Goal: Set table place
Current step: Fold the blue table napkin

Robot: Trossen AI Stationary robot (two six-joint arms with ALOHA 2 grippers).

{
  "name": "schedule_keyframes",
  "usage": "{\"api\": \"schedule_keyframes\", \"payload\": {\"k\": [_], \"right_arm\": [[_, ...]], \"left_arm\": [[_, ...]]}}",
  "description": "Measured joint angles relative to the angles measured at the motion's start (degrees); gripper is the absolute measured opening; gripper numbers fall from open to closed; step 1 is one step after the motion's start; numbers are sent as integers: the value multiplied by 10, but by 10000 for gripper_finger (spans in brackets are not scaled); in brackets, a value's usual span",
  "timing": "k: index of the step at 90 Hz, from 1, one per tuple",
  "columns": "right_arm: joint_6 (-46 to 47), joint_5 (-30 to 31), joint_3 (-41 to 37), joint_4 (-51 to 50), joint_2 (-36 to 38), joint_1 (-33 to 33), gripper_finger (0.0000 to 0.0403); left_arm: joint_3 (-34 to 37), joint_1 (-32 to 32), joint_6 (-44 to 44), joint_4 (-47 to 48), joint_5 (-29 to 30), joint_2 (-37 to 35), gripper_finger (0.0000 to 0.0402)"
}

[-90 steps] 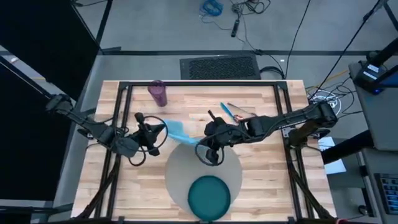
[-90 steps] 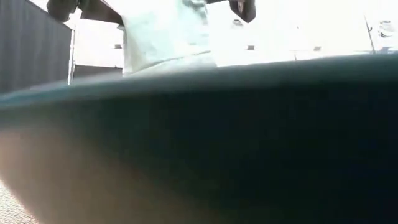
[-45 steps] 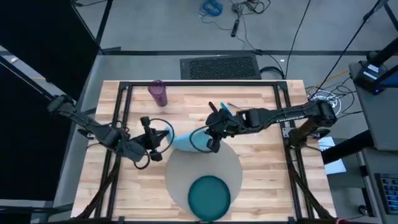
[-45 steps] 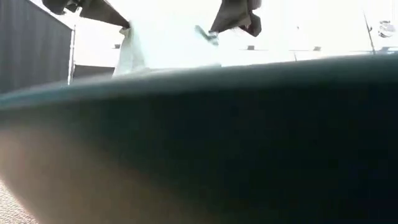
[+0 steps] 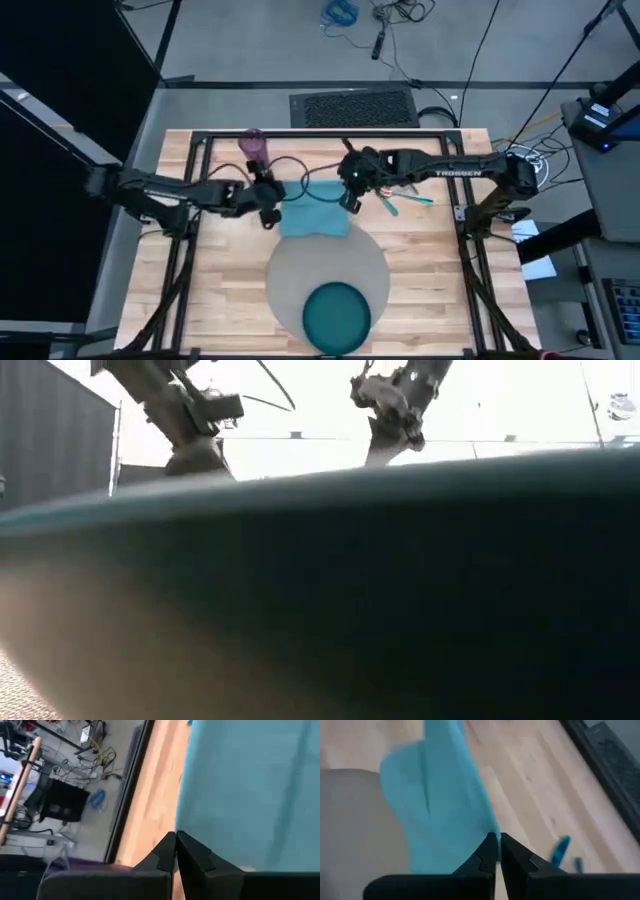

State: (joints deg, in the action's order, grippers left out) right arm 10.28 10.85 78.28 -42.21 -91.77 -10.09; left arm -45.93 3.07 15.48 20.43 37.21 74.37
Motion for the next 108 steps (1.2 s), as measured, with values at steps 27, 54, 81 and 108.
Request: {"api": "schedule_keyframes", "payload": {"k": [27, 54, 81, 108], "right_arm": [[-62, -42, -61, 76, 0, -84, 0], [-67, -95, -124, 134, 0, -112, 0], [-81, -85, -124, 180, 0, -117, 0], [-47, -115, -123, 158, 24, -66, 0]], "left_arm": [[0, 95, 76, -108, -75, 62, 0], [1, 130, 106, -142, -122, 78, 0], [-8, 140, 135, -171, -128, 77, 0], [-9, 84, 125, -133, -128, 50, 0]]}}
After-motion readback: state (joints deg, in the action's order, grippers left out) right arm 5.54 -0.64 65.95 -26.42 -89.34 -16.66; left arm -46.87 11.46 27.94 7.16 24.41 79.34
